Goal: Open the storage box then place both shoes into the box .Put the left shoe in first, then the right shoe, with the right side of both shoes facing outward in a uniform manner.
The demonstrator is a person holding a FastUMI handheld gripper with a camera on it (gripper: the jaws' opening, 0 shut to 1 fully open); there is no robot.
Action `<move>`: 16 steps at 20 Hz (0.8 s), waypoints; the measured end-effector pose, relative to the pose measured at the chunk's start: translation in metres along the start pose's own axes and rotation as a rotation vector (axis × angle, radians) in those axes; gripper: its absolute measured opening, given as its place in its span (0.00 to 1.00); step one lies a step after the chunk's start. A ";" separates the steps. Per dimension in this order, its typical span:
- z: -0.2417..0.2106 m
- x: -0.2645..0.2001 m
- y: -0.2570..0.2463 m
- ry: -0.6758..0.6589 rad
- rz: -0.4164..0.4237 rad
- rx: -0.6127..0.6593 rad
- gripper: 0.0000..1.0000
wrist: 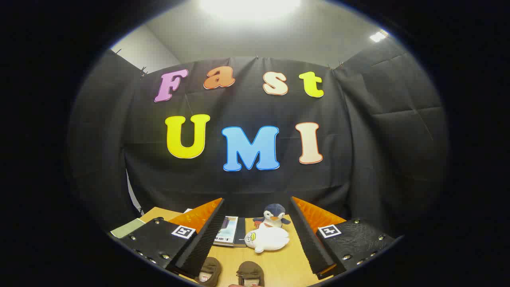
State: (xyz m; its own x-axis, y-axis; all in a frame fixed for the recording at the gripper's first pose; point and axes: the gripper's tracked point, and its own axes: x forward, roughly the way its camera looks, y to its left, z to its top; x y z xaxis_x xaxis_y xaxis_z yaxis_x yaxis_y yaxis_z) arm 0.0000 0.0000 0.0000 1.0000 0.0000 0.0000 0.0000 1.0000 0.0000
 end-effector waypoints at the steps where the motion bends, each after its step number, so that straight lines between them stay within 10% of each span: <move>1: -0.002 0.001 -0.001 0.003 0.004 0.005 0.96; 16: -0.008 0.014 0.003 0.019 0.062 0.007 0.96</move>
State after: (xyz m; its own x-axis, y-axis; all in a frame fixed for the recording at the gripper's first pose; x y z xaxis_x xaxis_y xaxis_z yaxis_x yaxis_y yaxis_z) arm 0.0145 0.0026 -0.0083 0.9979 0.0624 -0.0190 -0.0623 0.9980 0.0073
